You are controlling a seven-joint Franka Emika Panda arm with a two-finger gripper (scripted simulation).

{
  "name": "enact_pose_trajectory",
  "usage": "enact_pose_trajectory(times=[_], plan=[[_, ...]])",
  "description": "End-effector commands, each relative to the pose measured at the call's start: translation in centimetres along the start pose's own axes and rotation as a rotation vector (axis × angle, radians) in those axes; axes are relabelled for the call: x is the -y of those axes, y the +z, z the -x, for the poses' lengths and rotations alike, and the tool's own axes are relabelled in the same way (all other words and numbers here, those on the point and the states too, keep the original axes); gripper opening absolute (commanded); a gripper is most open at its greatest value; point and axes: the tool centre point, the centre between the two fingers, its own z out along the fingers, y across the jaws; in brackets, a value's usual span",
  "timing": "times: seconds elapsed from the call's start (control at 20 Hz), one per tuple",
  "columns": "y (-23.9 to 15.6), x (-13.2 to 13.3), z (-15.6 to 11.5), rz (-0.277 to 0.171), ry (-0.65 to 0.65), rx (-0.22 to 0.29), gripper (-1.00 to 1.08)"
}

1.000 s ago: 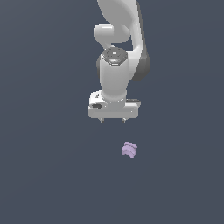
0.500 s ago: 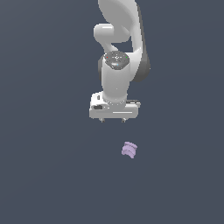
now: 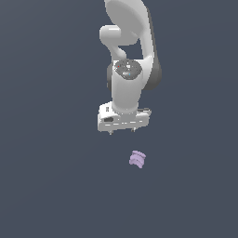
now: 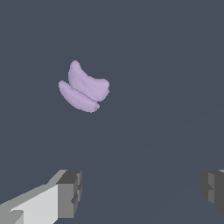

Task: Pick up the object and move it to a goal position.

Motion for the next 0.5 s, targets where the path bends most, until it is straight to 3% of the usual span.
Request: enact_pose_trajectory(times=[0.0,0.45], plan=[[0.3,0.4,-0.5,0.001,-0.054,0.001,1.00],[2.1,2.2,-3.0,-0.001,-0.324,0.006,1.00]])
